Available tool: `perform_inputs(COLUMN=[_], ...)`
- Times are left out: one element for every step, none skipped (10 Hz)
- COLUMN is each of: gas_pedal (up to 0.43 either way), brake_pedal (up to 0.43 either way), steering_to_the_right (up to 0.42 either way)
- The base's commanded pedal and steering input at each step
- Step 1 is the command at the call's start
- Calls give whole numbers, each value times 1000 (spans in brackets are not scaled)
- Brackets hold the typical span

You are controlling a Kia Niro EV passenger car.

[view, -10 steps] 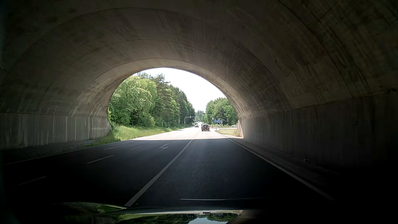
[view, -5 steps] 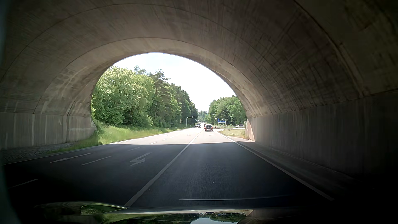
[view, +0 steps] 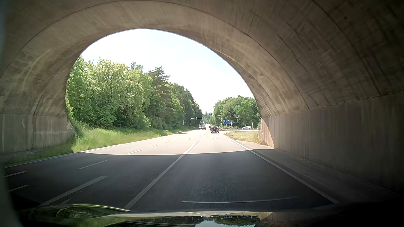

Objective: Follow the waypoints while adhering to traffic rules and regulations

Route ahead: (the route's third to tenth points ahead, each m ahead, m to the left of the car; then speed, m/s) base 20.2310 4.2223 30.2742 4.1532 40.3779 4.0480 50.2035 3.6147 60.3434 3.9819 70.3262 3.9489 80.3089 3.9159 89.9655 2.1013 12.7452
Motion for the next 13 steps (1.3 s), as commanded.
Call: perform_inputs(gas_pedal=[118, 110, 110, 110, 110, 110, 110, 110, 110, 110, 110, 110, 110], brake_pedal=[0, 0, 0, 0, 0, 0, 0, 0, 0, 0, 0, 0, 0], steering_to_the_right=[-7, -6, -5, -4, -4, -4, -4, -4, -4, -3, -4, -4, -4])
